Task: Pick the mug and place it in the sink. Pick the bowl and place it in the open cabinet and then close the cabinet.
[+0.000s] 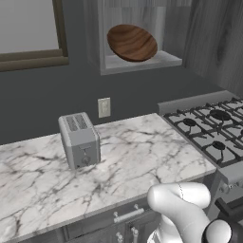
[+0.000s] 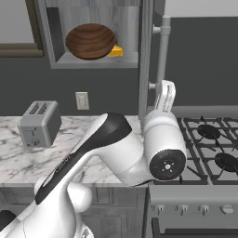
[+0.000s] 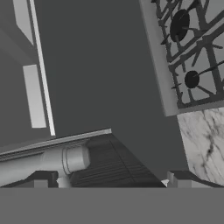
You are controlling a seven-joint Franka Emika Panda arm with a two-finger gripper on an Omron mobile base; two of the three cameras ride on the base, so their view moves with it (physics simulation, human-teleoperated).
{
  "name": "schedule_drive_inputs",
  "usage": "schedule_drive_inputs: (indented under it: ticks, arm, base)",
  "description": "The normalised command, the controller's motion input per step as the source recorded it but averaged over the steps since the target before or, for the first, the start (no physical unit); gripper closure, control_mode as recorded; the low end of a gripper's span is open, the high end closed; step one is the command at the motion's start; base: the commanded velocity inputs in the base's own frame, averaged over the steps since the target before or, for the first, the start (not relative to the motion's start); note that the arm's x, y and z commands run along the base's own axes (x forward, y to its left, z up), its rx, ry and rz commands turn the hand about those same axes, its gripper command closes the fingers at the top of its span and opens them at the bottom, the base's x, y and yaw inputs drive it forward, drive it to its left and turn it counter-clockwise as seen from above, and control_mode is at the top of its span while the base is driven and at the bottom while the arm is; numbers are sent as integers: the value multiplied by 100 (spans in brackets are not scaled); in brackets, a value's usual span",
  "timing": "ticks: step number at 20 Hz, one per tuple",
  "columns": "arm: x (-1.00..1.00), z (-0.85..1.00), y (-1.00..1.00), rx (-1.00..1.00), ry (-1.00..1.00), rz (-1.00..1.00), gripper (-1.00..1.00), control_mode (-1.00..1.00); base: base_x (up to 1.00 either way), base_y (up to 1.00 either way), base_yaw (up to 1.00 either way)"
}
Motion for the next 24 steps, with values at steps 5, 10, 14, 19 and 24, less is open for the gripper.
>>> schedule_drive_inputs:
  ticks: [5,10,14,19,24]
  arm:
    - [15,-4,14,0,-4,9,-100,-100]
    - [12,-1,20,0,-4,8,-100,-100]
    - [0,0,14,0,-5,8,-100,-100]
    - [-1,0,40,0,-5,7,-100,-100]
    - [-1,0,69,0,-6,1,-100,-100]
  base:
    - [0,0,0]
    - [0,0,0]
    - [0,0,0]
    - [0,0,0]
    - [0,0,0]
